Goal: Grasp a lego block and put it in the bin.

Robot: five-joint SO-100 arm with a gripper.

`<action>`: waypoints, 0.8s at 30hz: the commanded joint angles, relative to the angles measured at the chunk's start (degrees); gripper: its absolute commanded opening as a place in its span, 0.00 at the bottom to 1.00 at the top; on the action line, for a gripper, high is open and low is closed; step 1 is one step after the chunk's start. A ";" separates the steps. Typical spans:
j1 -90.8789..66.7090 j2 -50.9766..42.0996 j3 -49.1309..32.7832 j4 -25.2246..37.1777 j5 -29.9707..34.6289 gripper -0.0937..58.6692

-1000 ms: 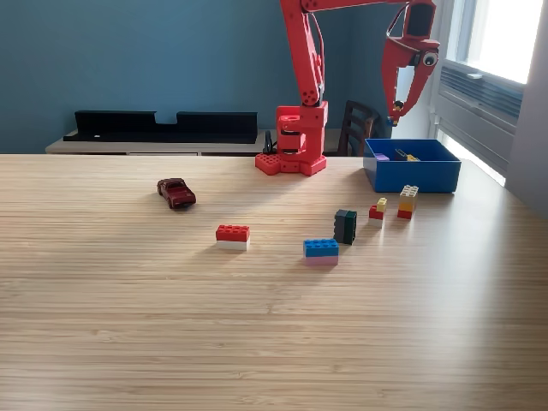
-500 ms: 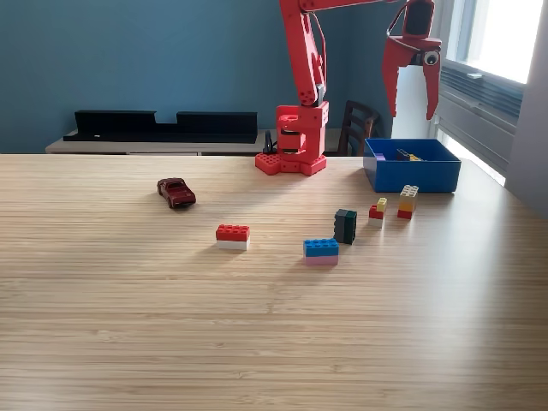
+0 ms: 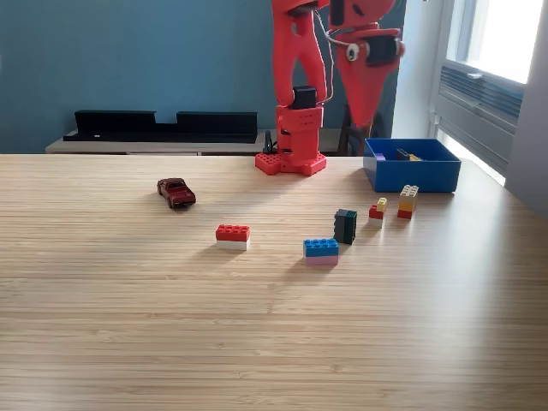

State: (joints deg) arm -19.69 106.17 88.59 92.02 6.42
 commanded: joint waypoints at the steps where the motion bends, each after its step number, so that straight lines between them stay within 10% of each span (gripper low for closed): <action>1: 12.57 3.43 2.81 -5.80 -1.58 0.00; 24: 16.17 3.43 15.56 -19.16 0.09 0.00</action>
State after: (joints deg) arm -4.04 106.17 104.77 73.30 5.89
